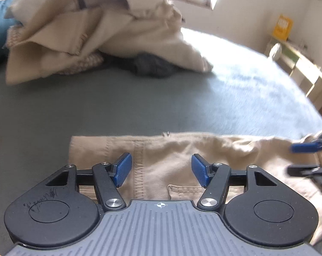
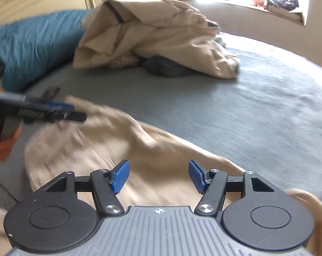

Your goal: Fold clothes

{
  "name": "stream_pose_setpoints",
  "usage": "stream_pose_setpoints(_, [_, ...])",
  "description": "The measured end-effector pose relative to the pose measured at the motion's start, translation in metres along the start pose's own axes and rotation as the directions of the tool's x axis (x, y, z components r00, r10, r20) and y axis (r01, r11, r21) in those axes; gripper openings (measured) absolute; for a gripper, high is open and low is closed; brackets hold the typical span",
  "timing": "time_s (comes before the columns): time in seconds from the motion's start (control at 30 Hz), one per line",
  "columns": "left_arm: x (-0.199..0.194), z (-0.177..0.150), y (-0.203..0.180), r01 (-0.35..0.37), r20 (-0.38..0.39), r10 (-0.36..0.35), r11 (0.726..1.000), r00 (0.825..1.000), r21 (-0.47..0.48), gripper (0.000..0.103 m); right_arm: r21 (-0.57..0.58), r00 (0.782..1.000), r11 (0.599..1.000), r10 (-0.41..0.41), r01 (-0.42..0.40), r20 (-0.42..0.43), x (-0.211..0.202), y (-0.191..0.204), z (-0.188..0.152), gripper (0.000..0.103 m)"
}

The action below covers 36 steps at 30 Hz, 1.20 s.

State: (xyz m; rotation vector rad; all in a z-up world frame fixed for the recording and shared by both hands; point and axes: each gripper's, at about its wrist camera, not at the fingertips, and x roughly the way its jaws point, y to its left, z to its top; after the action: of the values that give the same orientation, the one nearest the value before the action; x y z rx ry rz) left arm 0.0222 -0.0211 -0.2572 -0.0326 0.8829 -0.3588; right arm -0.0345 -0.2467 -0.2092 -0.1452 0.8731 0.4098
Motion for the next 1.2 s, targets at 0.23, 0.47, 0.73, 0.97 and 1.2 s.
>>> stream_pose_setpoints(0.23, [0.015,-0.009,-0.005,-0.049,-0.037,0.05,0.998,0.998,0.031,0.063,-0.042,0.992,0.993,-0.11,0.108,-0.054,-0.02,-0.041,-0.026,0.053])
stream_pose_setpoints(0.47, [0.024,-0.01,-0.01,-0.084,-0.036,0.084,0.996,0.996,0.024,0.069,0.05,0.992,0.992,-0.114,0.116,-0.048,-0.061,-0.064,-0.059,0.053])
stream_pose_setpoints(0.73, [0.03,-0.009,-0.012,-0.109,-0.028,0.111,0.993,0.993,0.054,0.073,0.456,0.923,0.817,-0.384,0.352,-0.026,-0.14,-0.185,-0.121,0.054])
stream_pose_setpoints(0.97, [0.032,-0.007,-0.015,-0.129,-0.039,0.131,0.99,0.991,0.052,0.074,0.914,0.832,0.236,-0.531,0.329,-0.163,-0.185,-0.377,-0.229,0.063])
stream_pose_setpoints(1.2, [0.032,-0.007,-0.016,-0.139,-0.044,0.141,0.989,0.989,0.059,0.074,0.984,0.866,0.0,-0.475,0.178,-0.156,-0.176,-0.441,-0.289,0.051])
